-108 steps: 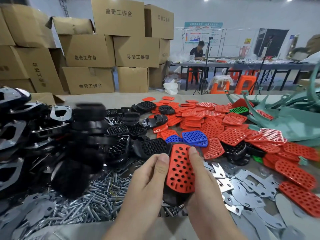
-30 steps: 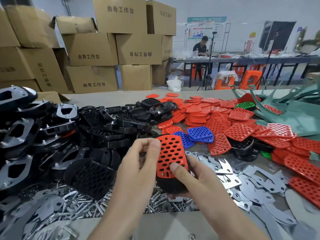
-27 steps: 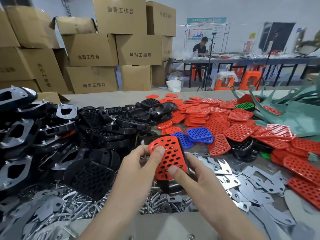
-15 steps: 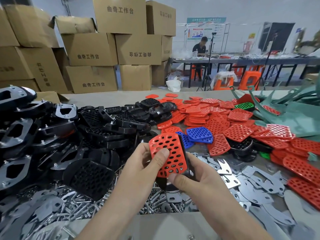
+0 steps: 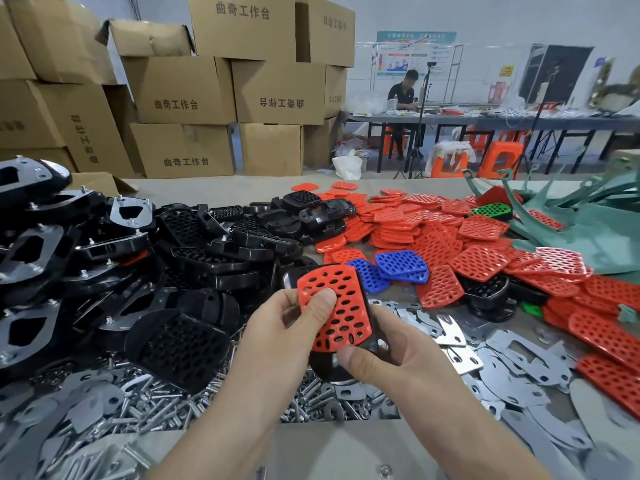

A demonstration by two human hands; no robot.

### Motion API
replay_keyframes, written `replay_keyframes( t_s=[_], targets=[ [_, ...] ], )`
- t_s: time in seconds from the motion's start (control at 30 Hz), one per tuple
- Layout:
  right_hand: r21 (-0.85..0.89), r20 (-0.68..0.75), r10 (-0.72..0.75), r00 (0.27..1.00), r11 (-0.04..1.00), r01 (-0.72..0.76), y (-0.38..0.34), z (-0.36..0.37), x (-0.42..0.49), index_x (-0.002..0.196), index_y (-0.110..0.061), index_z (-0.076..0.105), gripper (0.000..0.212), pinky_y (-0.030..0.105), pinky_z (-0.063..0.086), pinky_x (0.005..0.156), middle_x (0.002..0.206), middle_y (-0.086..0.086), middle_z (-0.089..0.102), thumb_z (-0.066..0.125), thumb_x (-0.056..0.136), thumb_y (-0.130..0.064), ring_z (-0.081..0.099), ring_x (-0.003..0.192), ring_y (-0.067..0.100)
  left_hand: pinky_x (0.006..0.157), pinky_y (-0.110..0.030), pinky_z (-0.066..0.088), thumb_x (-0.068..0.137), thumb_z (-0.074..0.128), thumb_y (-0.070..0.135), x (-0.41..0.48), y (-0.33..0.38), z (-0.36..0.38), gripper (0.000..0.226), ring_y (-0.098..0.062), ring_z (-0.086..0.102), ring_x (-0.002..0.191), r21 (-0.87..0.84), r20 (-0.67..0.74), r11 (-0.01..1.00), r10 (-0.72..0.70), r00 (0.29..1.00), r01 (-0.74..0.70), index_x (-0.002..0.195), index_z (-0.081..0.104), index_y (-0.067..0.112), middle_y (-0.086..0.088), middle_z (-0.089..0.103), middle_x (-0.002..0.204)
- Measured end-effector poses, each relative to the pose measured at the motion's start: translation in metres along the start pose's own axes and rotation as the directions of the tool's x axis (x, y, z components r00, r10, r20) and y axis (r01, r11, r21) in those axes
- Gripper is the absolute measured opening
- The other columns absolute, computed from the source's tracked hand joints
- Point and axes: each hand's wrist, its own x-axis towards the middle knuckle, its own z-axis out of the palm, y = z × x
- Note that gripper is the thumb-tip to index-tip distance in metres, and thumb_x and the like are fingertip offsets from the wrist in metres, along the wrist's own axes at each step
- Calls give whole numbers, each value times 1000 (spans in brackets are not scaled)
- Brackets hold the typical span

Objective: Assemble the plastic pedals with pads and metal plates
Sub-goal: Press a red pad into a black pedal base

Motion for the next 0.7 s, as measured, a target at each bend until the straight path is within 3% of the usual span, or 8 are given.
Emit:
replay_keyframes(
  t_s=[0.17, 0.27, 0.4, 0.47, 0.57, 0.63, 0.7],
  targets=[
    [4, 24, 1, 1000, 1000, -1, 1, -4, 0, 116, -47, 69, 40, 19, 53, 93, 116, -8, 76, 73, 85, -23, 71, 108, 8, 75, -48, 63, 70, 75, 41, 6, -1, -10, 43, -31, 76, 89, -195, 124, 959, -184, 975, 206, 96, 75, 6, -17, 77, 98],
    [18, 27, -4, 1000, 1000, 4, 4, -6, 1, 120, -50, 68, 47, 18, 52, 94, 121, -10, 75, 74, 84, -21, 69, 114, 8, 79, -49, 62, 76, 72, 39, 10, -2, -13, 42, -35, 74, 99, -267, 224, 917, -241, 944, 297, 100, 78, 6, -20, 75, 107],
    [34, -19, 27, 999, 999, -27, 9, -7, 2, 131, -39, 65, 54, 17, 53, 92, 123, -14, 73, 77, 80, -23, 69, 115, 8, 62, -44, 61, 67, 68, 38, 16, -4, -10, 45, -32, 76, 85, -349, 216, 860, -312, 925, 372, 97, 78, 6, -16, 77, 99],
    [17, -38, 1, 999, 1000, 0, 9, -8, 2, 125, -46, 67, 49, 15, 52, 91, 119, -13, 75, 75, 82, -24, 70, 112, 7, 66, -47, 59, 71, 62, 39, 20, -4, -15, 41, -29, 77, 84, -405, 223, 830, -316, 922, 383, 95, 79, 10, -10, 78, 92],
    [-8, -70, -23, 997, 1000, 22, 8, -6, 3, 118, -53, 69, 42, 16, 53, 91, 113, -8, 77, 71, 85, -27, 71, 109, 10, 69, -45, 57, 72, 57, 45, 22, 2, -19, 38, -23, 77, 74, -414, 215, 844, -274, 937, 342, 74, 82, 17, -5, 77, 79],
    [18, -71, -31, 997, 999, 32, 9, -4, 3, 122, -44, 70, 40, 13, 52, 87, 113, -8, 77, 69, 87, -23, 72, 106, 7, 68, -42, 52, 66, 61, 45, 22, 1, -12, 39, -19, 75, 64, -351, 101, 887, -283, 954, 300, 79, 79, 13, -6, 78, 77],
    [26, -71, -33, 997, 999, 35, 9, -2, 3, 124, -43, 69, 41, 11, 51, 86, 116, -11, 76, 69, 88, -23, 71, 106, 4, 73, -45, 56, 67, 64, 44, 17, 0, -4, 43, -20, 76, 69, -315, 50, 911, -264, 963, 267, 94, 74, 12, -7, 79, 86]
  ],
)
